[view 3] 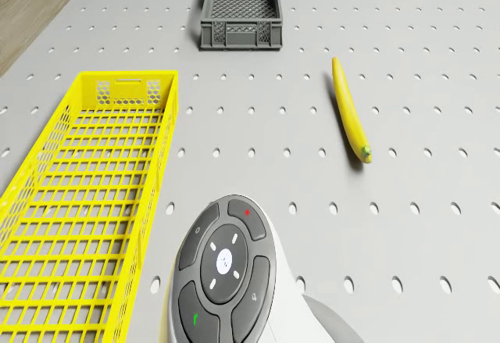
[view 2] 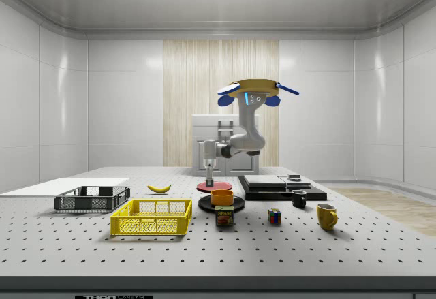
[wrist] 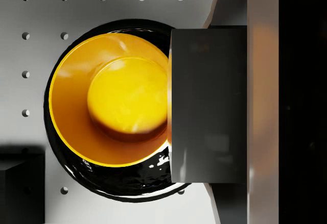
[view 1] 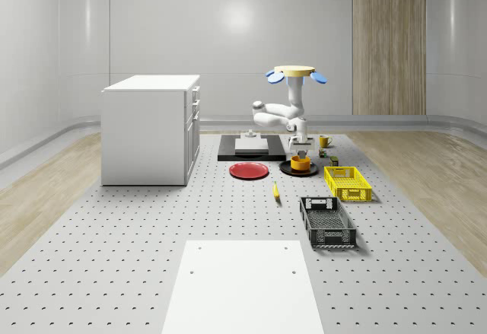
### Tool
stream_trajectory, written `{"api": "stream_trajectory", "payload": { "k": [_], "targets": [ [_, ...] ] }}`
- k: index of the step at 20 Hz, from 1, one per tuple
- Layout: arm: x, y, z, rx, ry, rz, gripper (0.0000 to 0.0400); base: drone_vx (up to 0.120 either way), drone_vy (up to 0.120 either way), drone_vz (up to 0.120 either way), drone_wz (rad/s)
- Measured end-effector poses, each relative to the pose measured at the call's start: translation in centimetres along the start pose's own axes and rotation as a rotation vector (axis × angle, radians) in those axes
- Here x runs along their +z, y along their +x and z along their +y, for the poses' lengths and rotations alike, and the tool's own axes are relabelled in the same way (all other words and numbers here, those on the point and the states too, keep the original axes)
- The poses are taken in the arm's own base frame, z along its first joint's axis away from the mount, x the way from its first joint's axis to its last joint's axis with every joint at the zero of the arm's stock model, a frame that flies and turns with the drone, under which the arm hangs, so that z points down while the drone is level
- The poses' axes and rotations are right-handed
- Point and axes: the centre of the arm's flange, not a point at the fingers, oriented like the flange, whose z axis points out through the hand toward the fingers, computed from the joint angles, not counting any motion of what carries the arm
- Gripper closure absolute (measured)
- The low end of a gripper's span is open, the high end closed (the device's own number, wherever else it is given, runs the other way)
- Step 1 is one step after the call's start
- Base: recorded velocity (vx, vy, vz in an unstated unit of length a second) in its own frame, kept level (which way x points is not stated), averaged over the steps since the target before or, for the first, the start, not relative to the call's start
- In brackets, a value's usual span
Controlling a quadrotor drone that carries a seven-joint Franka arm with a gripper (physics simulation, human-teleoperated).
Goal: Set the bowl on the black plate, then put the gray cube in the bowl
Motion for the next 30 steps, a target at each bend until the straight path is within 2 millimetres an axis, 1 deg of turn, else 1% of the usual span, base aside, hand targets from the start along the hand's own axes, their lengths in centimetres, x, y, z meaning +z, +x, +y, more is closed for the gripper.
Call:
{"api": "stream_trajectory", "payload": {
  "k": [5,9,12,15,30],
  "targets": [
    [0.0,0.0,0.0,0.000,0.000,0.000,0.0150,-0.120,0.000,-0.056,0.000],
    [0.0,0.0,0.0,0.000,0.000,0.000,0.0150,-0.120,0.000,-0.100,0.000],
    [0.0,0.0,0.0,0.000,0.000,0.000,0.0150,-0.120,0.000,0.000,0.000],
    [0.2,0.0,0.0,0.000,0.000,0.000,0.0150,-0.013,0.000,0.000,0.000],
    [4.1,-0.6,-0.6,0.000,0.000,0.000,0.0150,0.000,0.000,0.000,0.000]
  ]
}}
